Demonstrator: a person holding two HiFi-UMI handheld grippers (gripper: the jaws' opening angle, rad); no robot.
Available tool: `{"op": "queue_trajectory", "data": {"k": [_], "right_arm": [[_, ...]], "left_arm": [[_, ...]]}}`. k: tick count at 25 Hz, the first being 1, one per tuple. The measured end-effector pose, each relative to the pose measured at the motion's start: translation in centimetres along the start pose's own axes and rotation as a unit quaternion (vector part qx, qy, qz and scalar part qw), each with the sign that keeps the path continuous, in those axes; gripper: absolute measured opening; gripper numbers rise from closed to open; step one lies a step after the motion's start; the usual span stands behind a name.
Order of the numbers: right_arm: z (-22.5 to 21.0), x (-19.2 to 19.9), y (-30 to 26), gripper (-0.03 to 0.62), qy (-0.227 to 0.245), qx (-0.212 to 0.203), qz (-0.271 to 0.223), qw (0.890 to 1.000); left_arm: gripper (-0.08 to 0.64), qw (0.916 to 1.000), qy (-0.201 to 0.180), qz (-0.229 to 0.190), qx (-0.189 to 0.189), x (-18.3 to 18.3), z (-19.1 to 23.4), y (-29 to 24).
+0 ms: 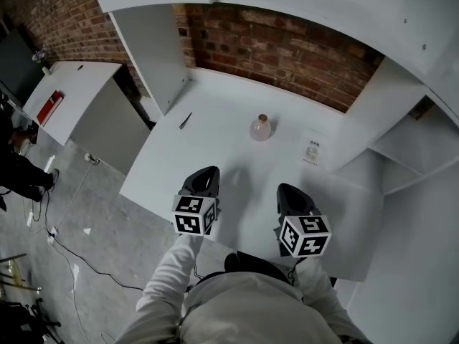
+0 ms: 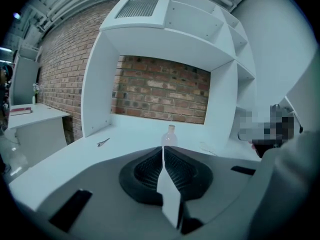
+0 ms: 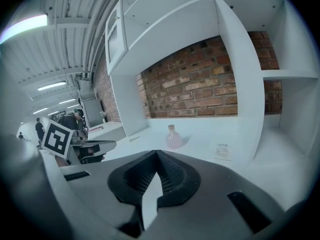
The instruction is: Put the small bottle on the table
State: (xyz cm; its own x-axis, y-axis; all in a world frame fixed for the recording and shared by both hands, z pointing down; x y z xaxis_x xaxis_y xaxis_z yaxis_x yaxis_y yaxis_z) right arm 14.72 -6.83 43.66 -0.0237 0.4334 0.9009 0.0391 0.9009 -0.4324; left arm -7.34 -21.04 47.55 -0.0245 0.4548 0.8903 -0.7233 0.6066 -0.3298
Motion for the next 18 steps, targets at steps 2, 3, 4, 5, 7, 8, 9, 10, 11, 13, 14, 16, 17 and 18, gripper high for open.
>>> {"op": "queue_trajectory", "data": {"k": [2, 3, 4, 5, 7, 8, 9, 10, 11, 13, 14, 16, 17, 18], "right_arm": [[0.4, 0.1, 0.1, 0.028, 0.001, -0.004, -0.001, 1.0], [0.6, 0.2, 0.2, 0.028, 0.001, -0.006, -0.001, 1.0], [0.8, 0.4, 0.3, 0.028, 0.001, -0.007, -0.001, 1.0], [1.0, 0.5, 0.4, 0.028, 0.001, -0.008, -0.001, 1.0], [1.3, 0.6, 0.7, 0.028, 0.001, -0.01, -0.002, 1.0], [1.5, 0.6, 0.8, 0.028, 0.001, -0.011, -0.003, 1.0], [1.7, 0.7, 0.9, 0.028, 0.002, -0.012, -0.004, 1.0], [1.9, 0.7, 1.0, 0.028, 0.003, -0.014, -0.005, 1.0], [2.0, 0.7, 1.0, 0.028, 0.004, -0.016, -0.006, 1.0], [2.4, 0.7, 1.2, 0.028, 0.008, -0.021, -0.009, 1.0], [2.6, 0.7, 1.3, 0.028, 0.01, -0.023, -0.01, 1.0], [2.8, 0.6, 1.5, 0.028, 0.017, -0.024, -0.012, 0.999], [2.9, 0.6, 1.6, 0.028, 0.02, -0.025, -0.014, 0.999], [3.0, 0.6, 1.7, 0.028, 0.022, -0.025, -0.015, 0.999]], "left_arm": [[0.028, 1.0, 0.005, 0.0, -0.005, 0.3, 0.0, 1.1], [0.028, 0.9999, 0.007, 0.001, -0.008, 0.6, 0.0, 1.6], [0.028, 0.9999, 0.008, 0.003, -0.01, 0.8, 0.0, 2.1], [0.028, 0.9999, 0.009, 0.004, -0.011, 1.0, -0.1, 2.6], [0.028, 0.9999, 0.011, 0.004, -0.012, 1.3, -0.2, 3.5], [0.028, 0.9998, 0.012, 0.003, -0.013, 1.4, -0.2, 3.9], [0.028, 0.9998, 0.013, 0.002, -0.014, 1.4, -0.1, 4.3], [0.028, 0.9998, 0.014, 0.0, -0.015, 1.4, -0.1, 4.7], [0.028, 0.9998, 0.014, -0.001, -0.015, 1.5, 0.0, 5.0], [0.028, 0.9998, 0.013, -0.003, -0.016, 1.4, 0.2, 5.7], [0.028, 0.9998, 0.011, -0.004, -0.018, 1.4, 0.2, 6.0], [0.028, 0.9998, 0.008, -0.007, -0.02, 1.4, 0.2, 6.5], [0.028, 0.9997, 0.007, -0.008, -0.02, 1.4, 0.2, 6.7], [0.028, 0.9997, 0.007, -0.01, -0.021, 1.4, 0.1, 6.8]]}}
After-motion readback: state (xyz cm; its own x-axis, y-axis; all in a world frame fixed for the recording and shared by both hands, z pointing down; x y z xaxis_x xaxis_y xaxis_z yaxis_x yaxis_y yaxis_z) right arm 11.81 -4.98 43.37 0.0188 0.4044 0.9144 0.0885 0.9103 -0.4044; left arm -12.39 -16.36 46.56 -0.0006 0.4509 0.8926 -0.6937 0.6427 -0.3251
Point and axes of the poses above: the fingertips, and each gripper's own axes: y backward along the fingers, z to its left, x out of its underside, the point moved 10 cm from there along y, backward along the fingers, and after that the axes turned 10 degrees about y, right-handed, at the moved point
